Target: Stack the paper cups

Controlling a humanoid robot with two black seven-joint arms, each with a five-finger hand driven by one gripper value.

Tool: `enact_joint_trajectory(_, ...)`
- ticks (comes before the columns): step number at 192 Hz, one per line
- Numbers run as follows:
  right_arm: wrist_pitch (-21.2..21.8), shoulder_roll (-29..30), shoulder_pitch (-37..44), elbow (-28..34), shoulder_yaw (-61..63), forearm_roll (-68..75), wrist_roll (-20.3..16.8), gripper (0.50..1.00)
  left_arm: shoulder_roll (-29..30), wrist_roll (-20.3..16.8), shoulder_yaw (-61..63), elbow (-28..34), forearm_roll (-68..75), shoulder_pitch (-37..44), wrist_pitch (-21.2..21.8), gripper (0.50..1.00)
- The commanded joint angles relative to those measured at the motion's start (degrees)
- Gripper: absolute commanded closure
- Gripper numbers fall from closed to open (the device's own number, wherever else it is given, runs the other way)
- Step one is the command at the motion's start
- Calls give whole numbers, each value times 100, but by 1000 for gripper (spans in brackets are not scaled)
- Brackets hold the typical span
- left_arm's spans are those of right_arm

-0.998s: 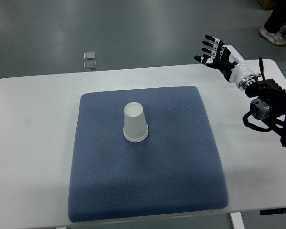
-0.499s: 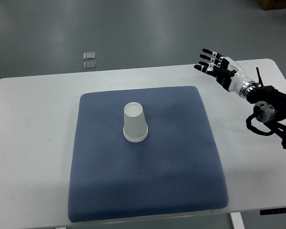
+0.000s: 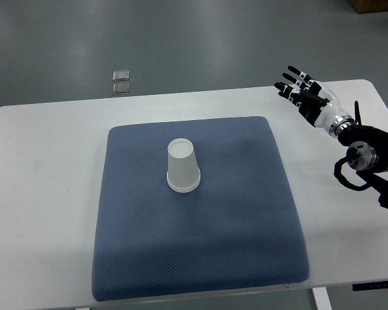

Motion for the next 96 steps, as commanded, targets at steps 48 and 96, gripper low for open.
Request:
enact_joint_trajectory(48, -43, 4, -56, 7, 126, -53, -15, 583, 0, 0, 0, 0, 7, 0, 0, 500)
enact_joint_trajectory(96, -78, 39, -30, -2, 100, -88, -428, 583, 0, 0, 0, 0, -1, 0, 0, 500)
